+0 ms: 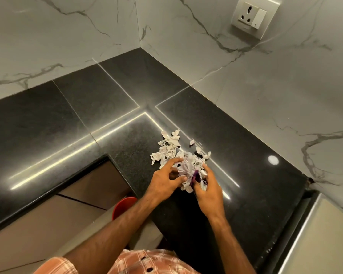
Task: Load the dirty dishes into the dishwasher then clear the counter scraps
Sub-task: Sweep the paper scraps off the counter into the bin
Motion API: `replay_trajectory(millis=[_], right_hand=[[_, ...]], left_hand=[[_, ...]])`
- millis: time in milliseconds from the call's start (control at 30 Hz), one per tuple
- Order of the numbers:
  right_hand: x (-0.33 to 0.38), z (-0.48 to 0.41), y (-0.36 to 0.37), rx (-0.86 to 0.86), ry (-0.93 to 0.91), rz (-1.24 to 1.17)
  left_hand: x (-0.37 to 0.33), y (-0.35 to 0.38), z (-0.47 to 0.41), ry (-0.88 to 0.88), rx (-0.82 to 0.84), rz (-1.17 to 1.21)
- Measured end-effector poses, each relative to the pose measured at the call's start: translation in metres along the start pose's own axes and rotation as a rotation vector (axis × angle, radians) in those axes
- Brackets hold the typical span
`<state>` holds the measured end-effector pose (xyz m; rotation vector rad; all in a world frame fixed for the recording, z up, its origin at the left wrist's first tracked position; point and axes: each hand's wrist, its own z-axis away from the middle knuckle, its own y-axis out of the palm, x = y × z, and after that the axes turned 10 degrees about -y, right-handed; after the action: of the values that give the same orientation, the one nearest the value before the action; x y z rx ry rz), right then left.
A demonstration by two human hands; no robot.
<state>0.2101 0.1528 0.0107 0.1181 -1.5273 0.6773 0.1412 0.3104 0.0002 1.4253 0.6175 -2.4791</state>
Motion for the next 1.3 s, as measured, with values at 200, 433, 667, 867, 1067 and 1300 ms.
replay_trajectory(millis=[200,433,667,867,1067,1300], right_hand=[[0.011,0.008,0.021,-0.122,0.259,-0.491],[0.050,0.021,0.076,-0.453,0.240,-1.036],[0.071,0.037,0.155,-0.632,0.151,-1.195],[0.073,0.066,0.224,-0.598,0.172,-1.183],[0.021,0.085,0.306,-0.504,0.332,-1.095],[-0.091,0.085,0.393,-0.476,0.704,-0.944]], left_hand=[[0.001,-0.007,0.005,-0.067,0.037,0.130],[-0.008,-0.022,0.032,-0.108,0.061,0.485],[0.003,-0.066,0.065,-0.058,-0.012,0.635],[0.056,-0.112,0.086,-0.083,-0.020,0.807],[0.150,-0.142,0.076,-0.264,-0.122,0.967],[0.283,-0.153,0.033,-0.555,-0.264,0.924]])
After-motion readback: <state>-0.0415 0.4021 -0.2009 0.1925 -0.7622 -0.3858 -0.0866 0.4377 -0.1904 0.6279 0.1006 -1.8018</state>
